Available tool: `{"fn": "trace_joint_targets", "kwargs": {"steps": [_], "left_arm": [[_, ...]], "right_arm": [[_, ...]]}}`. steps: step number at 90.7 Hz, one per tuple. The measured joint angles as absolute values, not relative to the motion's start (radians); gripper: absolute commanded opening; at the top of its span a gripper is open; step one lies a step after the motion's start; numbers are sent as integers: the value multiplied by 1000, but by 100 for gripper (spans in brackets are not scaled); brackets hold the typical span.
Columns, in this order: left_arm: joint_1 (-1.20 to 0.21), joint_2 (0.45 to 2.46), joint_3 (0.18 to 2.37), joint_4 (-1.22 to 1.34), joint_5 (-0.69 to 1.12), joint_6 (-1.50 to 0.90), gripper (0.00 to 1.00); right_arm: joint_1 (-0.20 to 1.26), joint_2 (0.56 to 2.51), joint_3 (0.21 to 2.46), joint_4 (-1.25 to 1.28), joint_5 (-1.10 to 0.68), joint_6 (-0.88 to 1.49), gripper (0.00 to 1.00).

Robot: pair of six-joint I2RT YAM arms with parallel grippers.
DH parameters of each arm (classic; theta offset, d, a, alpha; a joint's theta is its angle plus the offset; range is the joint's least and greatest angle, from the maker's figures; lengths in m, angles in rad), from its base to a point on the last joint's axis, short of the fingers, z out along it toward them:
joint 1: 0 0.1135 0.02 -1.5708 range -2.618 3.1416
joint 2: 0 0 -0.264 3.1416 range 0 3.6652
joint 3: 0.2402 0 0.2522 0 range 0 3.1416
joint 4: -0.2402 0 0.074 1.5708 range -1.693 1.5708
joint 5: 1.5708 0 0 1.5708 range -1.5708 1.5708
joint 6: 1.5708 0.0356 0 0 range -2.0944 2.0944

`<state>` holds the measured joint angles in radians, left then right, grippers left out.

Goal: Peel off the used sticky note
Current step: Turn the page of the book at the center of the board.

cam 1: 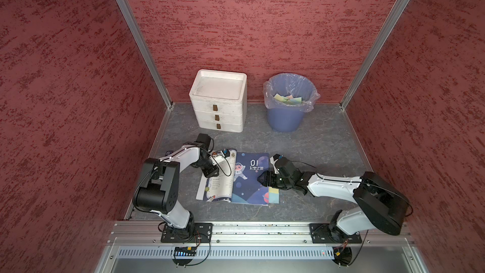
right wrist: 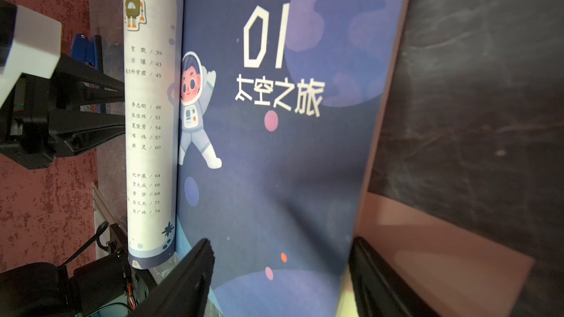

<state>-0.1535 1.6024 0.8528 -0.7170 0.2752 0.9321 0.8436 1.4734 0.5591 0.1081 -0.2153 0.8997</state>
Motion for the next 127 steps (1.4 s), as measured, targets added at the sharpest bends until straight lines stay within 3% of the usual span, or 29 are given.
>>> {"fn": "trace_joint_targets", "kwargs": {"steps": [46, 59, 74, 80, 94, 106, 127], "left_arm": [[-163, 1601, 853, -715, 259, 932, 38], [-163, 1601, 853, -715, 259, 932, 38], [-163, 1600, 852, -715, 258, 932, 38], [-163, 1599, 852, -714, 258, 932, 38], [-164, 1594, 849, -713, 262, 932, 38], [-167, 1592, 849, -717, 284, 932, 38], [-172, 1587, 847, -759, 337, 933, 38]], "right_arm": [[882, 1415, 560, 193, -245, 921, 68], [882, 1444, 561, 220, -246, 931, 57], [884, 1519, 565, 223, -249, 935, 27], [884, 1519, 566, 210, -245, 930, 19], [886, 1457, 580, 133, -223, 900, 7], [887, 1357, 607, 32, -194, 873, 0], [889, 1232, 671, -184, -128, 814, 3]]}}
